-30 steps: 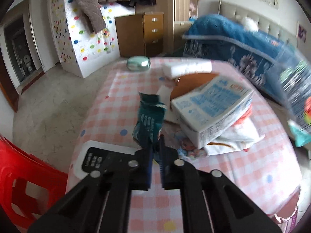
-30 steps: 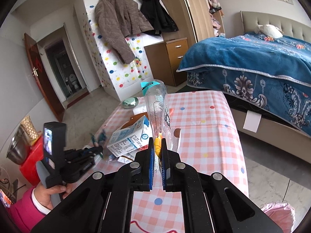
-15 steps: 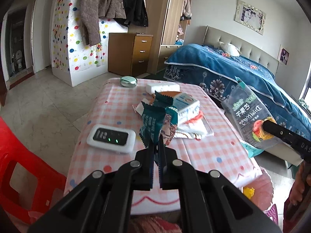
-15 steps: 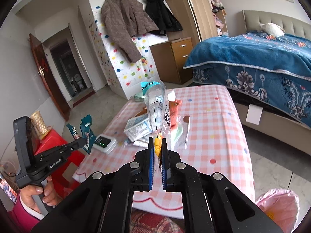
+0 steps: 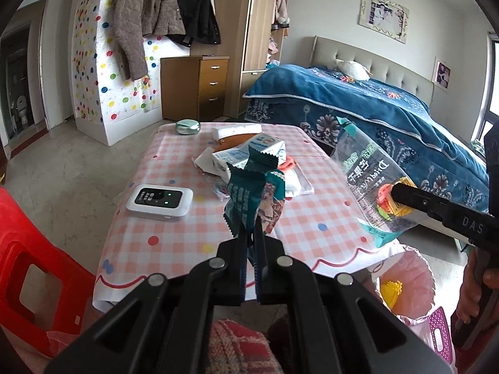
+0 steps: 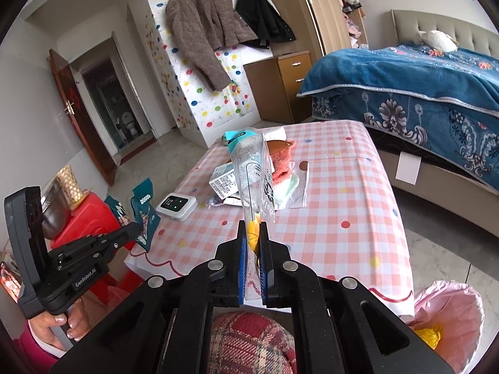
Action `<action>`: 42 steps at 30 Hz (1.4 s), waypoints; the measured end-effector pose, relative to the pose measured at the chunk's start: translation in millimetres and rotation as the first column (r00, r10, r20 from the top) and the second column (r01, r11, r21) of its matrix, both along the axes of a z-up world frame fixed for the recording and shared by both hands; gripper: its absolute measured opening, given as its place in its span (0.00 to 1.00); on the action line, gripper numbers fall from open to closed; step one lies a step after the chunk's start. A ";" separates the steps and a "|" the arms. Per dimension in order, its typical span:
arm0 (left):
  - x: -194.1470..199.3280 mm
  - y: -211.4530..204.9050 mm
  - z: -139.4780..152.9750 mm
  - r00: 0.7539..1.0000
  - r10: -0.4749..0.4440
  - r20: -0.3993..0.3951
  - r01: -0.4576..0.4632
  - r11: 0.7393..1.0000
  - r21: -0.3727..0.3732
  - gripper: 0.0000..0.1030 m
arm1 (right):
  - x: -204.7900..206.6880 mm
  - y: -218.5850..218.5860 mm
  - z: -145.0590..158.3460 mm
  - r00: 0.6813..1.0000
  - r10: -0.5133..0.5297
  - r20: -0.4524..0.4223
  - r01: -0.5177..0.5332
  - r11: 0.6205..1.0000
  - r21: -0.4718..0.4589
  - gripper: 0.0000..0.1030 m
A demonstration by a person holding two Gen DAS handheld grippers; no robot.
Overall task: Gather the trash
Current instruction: 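Carry bottle and wrapper to the wastebasket and open both grippers over it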
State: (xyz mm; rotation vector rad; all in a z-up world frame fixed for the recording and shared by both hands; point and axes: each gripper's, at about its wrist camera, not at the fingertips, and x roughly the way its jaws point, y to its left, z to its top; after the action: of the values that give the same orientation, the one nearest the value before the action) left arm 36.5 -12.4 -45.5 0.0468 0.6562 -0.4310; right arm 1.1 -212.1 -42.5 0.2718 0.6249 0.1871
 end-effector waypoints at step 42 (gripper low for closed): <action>-88.0 -288.3 -46.7 0.750 -0.658 -0.066 0.661 0.748 0.063 0.02 | -176.5 -206.3 -59.3 0.798 -0.588 -0.131 0.597 0.801 0.041 0.09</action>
State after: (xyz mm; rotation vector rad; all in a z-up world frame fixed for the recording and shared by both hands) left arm -51.5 -300.7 -92.3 0.3623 0.6859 -1.1003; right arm -175.3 -418.4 -101.8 0.5481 0.6154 -0.4188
